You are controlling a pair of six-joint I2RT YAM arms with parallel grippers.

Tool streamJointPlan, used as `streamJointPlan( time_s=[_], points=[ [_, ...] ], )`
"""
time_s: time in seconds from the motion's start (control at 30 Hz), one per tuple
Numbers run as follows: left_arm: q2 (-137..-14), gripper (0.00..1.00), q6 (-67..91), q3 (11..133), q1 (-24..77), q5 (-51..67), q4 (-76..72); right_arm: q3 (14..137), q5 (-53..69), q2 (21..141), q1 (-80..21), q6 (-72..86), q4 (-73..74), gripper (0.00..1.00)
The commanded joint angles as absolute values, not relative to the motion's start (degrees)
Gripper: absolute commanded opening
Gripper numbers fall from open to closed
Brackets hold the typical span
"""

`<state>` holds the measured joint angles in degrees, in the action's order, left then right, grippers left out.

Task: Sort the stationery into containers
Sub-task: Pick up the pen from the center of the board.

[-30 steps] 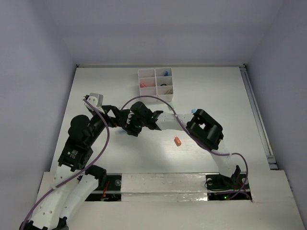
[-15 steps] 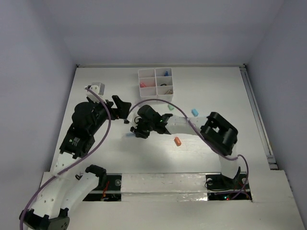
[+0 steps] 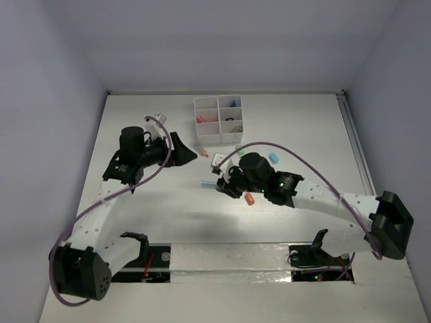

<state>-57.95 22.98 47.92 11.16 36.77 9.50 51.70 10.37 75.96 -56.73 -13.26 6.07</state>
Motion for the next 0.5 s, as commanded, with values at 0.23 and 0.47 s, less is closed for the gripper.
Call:
streamJointPlan(
  time_s=[0.23,0.47],
  points=[
    [-58.54,0.72,25.75,41.05,10.99,53.17,4.58,55.54,6.51,72.15,-57.3,-15.64,2.81,0.03],
    [-58.27,0.65,31.02,36.74,10.99,58.09,-2.28,58.18,6.86,74.35,-57.3,-17.14,1.67,0.02]
  ],
)
